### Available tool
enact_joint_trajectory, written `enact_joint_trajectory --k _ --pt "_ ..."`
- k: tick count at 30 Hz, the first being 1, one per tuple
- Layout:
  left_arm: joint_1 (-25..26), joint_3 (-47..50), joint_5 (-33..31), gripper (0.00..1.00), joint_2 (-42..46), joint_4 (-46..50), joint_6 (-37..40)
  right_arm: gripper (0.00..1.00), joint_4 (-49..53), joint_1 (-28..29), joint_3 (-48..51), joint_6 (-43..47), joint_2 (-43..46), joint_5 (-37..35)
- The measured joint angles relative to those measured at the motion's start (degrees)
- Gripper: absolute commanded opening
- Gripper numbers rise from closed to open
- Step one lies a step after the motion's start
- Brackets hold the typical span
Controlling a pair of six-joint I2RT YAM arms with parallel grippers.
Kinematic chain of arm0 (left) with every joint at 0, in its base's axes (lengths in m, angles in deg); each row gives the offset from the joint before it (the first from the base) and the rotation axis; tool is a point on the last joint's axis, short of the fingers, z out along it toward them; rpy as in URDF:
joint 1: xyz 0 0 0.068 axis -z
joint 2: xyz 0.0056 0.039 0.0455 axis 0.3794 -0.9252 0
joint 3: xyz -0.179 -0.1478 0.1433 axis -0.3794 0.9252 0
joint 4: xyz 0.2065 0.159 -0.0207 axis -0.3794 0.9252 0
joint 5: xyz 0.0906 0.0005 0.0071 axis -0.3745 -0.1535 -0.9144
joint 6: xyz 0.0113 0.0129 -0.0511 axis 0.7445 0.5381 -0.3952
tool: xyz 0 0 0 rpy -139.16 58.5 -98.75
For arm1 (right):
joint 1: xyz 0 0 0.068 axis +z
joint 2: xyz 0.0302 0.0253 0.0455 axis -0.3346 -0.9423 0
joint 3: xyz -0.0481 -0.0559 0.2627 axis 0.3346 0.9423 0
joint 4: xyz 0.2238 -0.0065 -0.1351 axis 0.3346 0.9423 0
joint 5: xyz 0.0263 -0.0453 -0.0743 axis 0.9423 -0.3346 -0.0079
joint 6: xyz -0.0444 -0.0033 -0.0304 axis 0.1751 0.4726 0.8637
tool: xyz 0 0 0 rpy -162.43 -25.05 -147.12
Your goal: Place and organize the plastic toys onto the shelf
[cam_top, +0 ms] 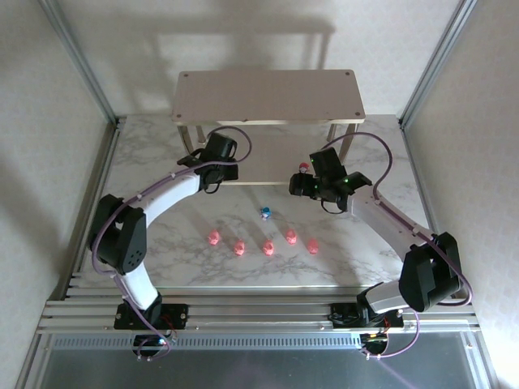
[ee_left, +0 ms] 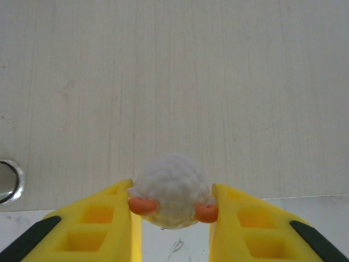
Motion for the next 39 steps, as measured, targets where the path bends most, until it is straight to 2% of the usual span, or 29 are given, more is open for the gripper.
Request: enact_joint_trajectory --k 13,39 --pt "-0.39 -1.55 0.59 0.31 -2.32 3.1 -0.04 0.83 -0.07 0.0 -0.96 0.02 -2.21 2.4" --pt "-1.25 -5.77 0.52 0.33 -7.32 5.46 -0.24 0.83 -0.46 -0.26 -1.18 0.63 -2.34 2.6"
